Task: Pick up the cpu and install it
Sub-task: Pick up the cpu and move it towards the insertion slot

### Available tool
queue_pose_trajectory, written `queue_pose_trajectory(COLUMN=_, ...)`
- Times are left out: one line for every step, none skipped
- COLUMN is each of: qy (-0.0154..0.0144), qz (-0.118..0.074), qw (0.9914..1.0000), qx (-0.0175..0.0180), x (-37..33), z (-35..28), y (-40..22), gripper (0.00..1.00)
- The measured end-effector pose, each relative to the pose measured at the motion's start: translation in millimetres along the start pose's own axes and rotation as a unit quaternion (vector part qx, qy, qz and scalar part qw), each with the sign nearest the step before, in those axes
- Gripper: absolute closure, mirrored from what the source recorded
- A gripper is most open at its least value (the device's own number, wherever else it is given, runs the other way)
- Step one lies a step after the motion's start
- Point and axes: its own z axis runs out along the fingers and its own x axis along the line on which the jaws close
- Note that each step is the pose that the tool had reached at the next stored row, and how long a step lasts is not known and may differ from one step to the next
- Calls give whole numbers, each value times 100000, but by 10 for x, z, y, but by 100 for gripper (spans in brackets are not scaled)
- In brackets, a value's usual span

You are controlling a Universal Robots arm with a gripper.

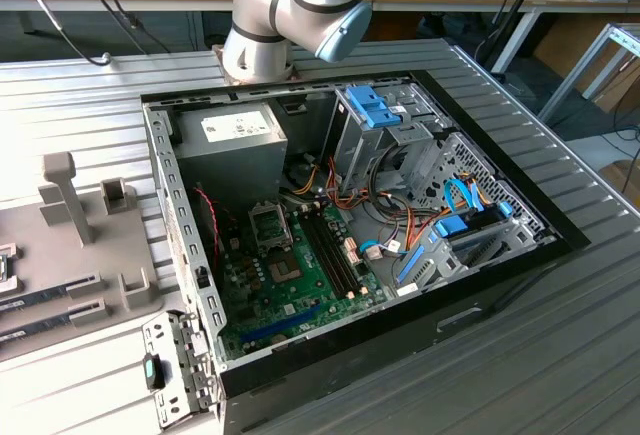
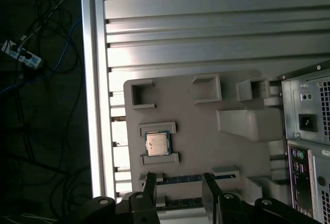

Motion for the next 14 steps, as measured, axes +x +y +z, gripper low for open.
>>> queue_pose_trajectory(qy=1, qz=0, qw=100000, qx=1, x=0, z=2, y=0, gripper=52)
queue_pose_trajectory(qy=1, qz=0, qw=100000, qx=0, x=0, z=5, y=0, gripper=52)
queue_pose_trajectory(qy=3, qz=3, qw=100000, qx=1, x=0, z=8, y=0, gripper=52)
queue_pose_trajectory(qy=-1, qz=1, qw=100000, qx=0, x=1, z=10, y=0, gripper=52)
queue_pose_trajectory(qy=1, qz=0, qw=100000, qx=2, x=0, z=11, y=-1, gripper=52)
queue_pose_trajectory(qy=-2, qz=1, qw=100000, qx=-2, x=1, z=15, y=-1, gripper=52)
queue_pose_trajectory(qy=1, qz=-2, qw=100000, qx=1, x=0, z=16, y=-1, gripper=52)
queue_pose_trajectory(qy=-2, qz=0, qw=100000, qx=-1, x=0, z=18, y=-1, gripper=52)
queue_pose_trajectory(qy=2, qz=-1, qw=100000, qx=1, x=0, z=19, y=-1, gripper=52)
queue_pose_trajectory(qy=3, qz=0, qw=100000, qx=2, x=1, z=20, y=-1, gripper=52)
queue_pose_trajectory(qy=0, qz=0, qw=100000, qx=1, x=1, z=22, y=-1, gripper=52)
queue_pose_trajectory(qy=0, qz=2, qw=100000, qx=0, x=1, z=24, y=-1, gripper=52)
queue_pose_trajectory(qy=-6, qz=0, qw=100000, qx=-5, x=1, z=26, y=-1, gripper=52)
queue_pose_trajectory(qy=-1, qz=0, qw=100000, qx=-1, x=1, z=28, y=-1, gripper=52)
